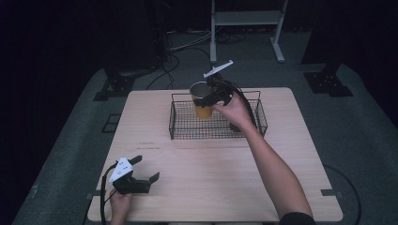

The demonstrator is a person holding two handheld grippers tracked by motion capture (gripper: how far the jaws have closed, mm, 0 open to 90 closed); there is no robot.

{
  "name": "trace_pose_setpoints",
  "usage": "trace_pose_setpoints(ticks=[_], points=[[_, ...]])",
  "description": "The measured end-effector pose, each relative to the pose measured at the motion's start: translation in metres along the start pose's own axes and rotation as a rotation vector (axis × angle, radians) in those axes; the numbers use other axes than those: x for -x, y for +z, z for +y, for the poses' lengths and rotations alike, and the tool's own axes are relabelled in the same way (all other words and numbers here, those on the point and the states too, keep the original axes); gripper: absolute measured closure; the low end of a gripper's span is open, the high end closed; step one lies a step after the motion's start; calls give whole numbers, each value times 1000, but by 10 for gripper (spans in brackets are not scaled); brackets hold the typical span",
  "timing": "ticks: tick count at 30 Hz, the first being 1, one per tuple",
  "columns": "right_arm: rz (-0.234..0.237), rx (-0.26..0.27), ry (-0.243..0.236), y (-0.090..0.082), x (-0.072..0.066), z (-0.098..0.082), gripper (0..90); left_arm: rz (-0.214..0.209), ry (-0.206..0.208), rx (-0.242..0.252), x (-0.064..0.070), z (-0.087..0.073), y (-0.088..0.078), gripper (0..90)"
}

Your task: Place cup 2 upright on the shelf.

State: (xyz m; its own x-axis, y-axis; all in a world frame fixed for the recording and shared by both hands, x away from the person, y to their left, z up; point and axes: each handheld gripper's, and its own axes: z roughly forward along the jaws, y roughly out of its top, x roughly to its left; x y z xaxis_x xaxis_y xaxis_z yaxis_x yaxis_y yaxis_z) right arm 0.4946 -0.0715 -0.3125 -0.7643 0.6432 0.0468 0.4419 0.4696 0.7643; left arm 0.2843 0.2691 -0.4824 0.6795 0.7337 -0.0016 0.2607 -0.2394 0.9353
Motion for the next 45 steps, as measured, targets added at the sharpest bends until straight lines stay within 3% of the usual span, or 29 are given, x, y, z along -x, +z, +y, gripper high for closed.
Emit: trace_pose_setpoints(ticks=[19,27,36,45], points=[[-30,-29,47,28,14,-7,135,-3,-2,1,0,0,0,0],[-32,-59,56,39,15,-10,135,-4,4,1,0,0,0,0],[-27,-53,76,49,14,-14,135,-3,4,1,0,0,0,0],[-37,-78,110,59,22,-27,135,-4,3,2,0,0,0,0]])
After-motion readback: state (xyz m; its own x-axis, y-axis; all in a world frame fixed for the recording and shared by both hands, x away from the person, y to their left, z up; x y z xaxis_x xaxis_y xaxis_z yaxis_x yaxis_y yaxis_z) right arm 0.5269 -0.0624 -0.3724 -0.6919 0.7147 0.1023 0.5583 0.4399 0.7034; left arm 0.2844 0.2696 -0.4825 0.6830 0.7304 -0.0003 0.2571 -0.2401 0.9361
